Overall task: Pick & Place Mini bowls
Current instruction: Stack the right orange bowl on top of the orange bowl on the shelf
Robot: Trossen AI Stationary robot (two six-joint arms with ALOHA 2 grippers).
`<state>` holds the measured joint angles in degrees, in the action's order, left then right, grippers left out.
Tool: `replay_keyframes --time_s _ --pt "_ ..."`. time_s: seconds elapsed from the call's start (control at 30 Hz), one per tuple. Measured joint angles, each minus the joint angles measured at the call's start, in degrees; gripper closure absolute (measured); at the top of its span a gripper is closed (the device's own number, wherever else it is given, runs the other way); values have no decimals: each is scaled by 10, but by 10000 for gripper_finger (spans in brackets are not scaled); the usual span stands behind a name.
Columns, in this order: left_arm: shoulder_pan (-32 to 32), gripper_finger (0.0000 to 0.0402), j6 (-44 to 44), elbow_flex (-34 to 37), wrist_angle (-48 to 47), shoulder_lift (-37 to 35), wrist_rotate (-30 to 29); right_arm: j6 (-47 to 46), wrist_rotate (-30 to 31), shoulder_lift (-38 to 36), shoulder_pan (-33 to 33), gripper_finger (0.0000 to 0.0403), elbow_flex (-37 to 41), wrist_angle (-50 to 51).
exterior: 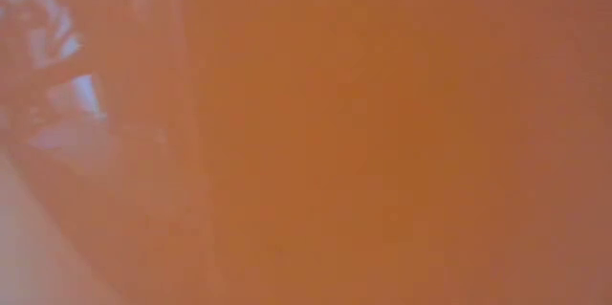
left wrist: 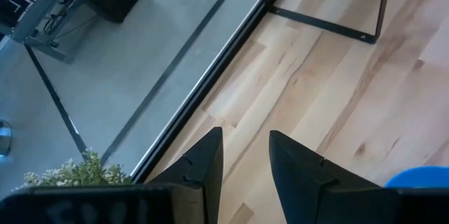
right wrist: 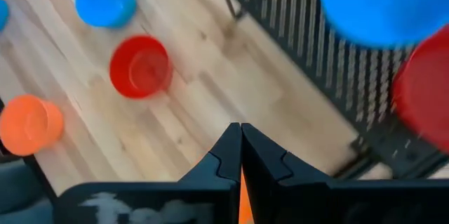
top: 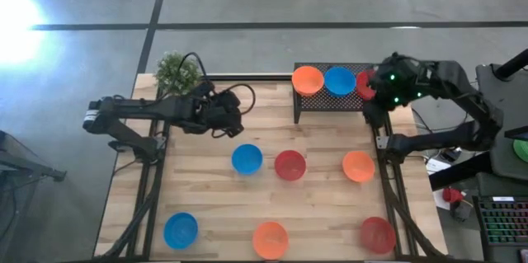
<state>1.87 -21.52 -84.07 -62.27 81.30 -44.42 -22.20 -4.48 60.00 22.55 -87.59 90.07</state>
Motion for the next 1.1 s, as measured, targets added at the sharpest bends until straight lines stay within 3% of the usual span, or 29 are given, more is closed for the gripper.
replay_keyframes --time_s 0.17,0.47,0.83,1.1 --pt "0 287 0 0 -5 -4 0 -58 -9 -25 -6 394 85 -1" --pt "-4 287 -16 0 -5 -16 0 -77 -106 -47 -8 394 205 -3" --pt "-4 287 -29 0 -6 -18 -2 -110 -106 -87 -58 394 281 -11" --pt "-4 287 -38 0 -6 -18 -2 -141 -107 -96 -59 394 335 -48"
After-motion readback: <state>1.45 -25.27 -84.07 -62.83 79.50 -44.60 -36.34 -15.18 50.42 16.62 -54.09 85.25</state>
